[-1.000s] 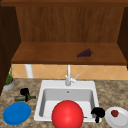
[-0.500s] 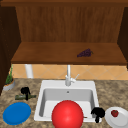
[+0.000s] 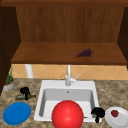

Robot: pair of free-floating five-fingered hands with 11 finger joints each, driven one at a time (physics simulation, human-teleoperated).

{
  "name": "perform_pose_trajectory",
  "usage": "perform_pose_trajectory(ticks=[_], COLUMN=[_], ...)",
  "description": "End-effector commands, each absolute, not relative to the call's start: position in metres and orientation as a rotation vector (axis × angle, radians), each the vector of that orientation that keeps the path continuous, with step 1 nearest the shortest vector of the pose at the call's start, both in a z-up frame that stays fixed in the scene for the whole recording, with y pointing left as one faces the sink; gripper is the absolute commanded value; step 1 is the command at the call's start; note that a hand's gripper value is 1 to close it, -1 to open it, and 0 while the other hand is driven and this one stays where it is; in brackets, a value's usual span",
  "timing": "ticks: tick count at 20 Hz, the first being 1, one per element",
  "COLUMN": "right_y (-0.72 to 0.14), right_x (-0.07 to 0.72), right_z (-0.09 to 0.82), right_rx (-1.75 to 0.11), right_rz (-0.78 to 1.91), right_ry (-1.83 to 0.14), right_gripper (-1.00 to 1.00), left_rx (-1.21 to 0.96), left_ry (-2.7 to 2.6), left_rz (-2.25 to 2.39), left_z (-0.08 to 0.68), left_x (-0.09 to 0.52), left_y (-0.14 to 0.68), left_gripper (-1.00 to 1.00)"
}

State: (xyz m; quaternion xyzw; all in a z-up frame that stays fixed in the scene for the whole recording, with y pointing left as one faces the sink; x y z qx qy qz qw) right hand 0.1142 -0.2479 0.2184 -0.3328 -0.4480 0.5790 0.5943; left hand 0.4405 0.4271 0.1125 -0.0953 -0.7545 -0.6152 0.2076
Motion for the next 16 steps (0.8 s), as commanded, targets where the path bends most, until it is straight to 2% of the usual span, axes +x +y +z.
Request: perform_pose_trajectory(ticks=[1, 3, 16], right_y=[-0.248, -0.248, -0.248], right_x=[0.114, 0.114, 0.114], right_z=[0.218, 0.218, 0.218], right_rx=[-0.773, -0.773, -0.773], right_rz=[1.345, 1.345, 1.345], right_ry=[-1.041, -1.041, -1.041], right_gripper=[0.00, 0.00, 0.00], left_rx=[-0.286, -0.239, -0.306], left_ry=[-2.094, -2.106, -2.045], left_rz=[-1.703, -1.673, -1.707], left_z=[0.103, 0.119, 0.199], left_x=[0.435, 0.435, 0.385], left_y=[0.432, 0.429, 0.407], left_gripper=[-1.00, -1.00, -1.00])
